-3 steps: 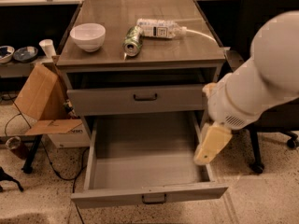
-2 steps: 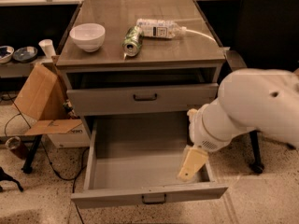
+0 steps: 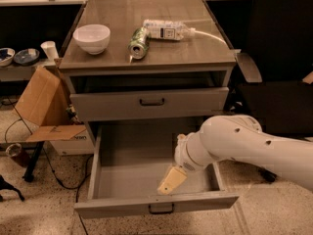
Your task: Close middle drawer
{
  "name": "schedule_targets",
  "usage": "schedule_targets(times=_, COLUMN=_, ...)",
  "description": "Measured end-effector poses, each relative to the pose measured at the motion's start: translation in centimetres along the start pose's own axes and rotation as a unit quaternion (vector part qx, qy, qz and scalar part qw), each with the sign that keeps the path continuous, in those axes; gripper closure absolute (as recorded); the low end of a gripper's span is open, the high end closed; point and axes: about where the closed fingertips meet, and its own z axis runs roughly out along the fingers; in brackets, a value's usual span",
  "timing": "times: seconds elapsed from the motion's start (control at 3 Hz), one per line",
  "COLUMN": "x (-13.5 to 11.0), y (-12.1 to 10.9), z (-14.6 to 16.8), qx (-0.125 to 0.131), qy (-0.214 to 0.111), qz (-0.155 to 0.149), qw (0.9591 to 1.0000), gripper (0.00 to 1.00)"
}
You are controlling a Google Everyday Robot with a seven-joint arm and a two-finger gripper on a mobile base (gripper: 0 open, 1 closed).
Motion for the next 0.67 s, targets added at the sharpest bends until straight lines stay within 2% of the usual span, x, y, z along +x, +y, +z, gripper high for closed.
schedule_targets(times=0.33, x=0.0, y=0.0, z=0.0, qx=0.0, qy=0.0, qz=0.0, qw=1.0, gripper=0.0)
schedule_targets(times=0.67, x=2.4, y=-1.1, z=0.0, qx=0.013, qy=0.006, qz=0.014, qw=0.9998, gripper=0.0)
